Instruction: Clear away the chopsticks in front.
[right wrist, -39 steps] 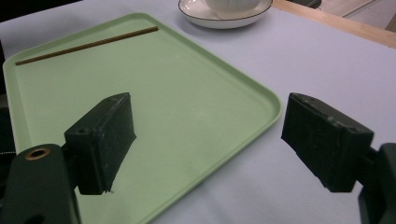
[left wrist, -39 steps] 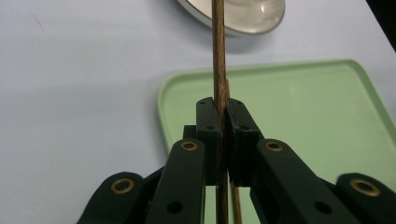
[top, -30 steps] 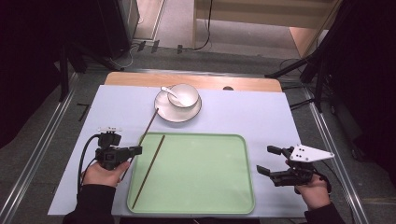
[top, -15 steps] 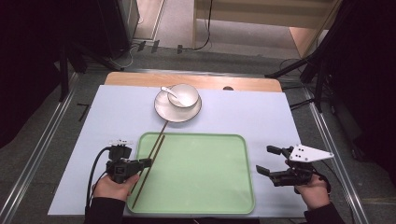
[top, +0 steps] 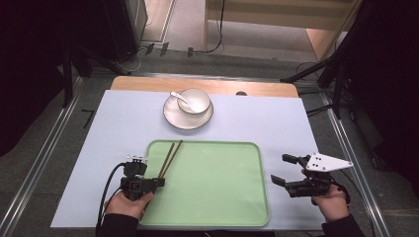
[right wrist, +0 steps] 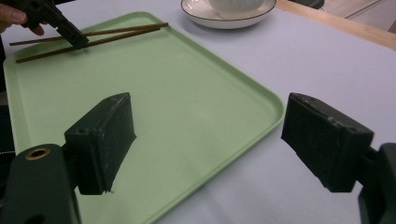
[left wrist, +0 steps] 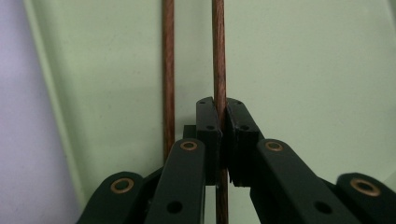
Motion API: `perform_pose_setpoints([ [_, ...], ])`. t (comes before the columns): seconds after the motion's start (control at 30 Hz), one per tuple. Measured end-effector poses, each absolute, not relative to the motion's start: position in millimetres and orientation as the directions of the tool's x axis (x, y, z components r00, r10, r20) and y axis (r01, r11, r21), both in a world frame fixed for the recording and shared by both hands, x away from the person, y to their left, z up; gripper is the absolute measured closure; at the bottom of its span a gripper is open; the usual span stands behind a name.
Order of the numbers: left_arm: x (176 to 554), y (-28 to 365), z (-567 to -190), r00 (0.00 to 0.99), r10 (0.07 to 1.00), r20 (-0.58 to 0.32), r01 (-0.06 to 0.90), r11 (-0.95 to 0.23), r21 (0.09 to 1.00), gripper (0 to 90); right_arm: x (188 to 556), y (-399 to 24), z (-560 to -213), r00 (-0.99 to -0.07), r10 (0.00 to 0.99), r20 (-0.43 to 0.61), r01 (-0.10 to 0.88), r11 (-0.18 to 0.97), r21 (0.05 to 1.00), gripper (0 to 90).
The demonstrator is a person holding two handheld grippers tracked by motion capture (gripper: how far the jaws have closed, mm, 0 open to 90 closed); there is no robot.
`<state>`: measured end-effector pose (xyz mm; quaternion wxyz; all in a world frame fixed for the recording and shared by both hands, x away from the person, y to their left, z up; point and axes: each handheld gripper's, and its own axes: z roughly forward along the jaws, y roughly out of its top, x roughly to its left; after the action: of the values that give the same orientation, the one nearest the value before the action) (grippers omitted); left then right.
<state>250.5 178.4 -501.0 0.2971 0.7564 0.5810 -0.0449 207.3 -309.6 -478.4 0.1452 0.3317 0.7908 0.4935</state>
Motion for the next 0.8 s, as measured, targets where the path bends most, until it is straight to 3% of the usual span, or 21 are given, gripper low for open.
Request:
perform_pose_setpoints([
  [0.57,249.2,181.2,-500.9,0.329,0.882,-0.336,0.902,-0.189,0.388,84.0,207.1,-309.3,-478.3,-0.740,0.666,0.094,0.378,0.296,0.877,17.7],
  [0.8,251.0,181.0,-501.9,0.349,0.866,-0.358,0.897,-0.198,0.395,80.2,207.2,-309.3,-478.5,-0.741,0.665,0.095,0.378,0.297,0.877,17.7],
])
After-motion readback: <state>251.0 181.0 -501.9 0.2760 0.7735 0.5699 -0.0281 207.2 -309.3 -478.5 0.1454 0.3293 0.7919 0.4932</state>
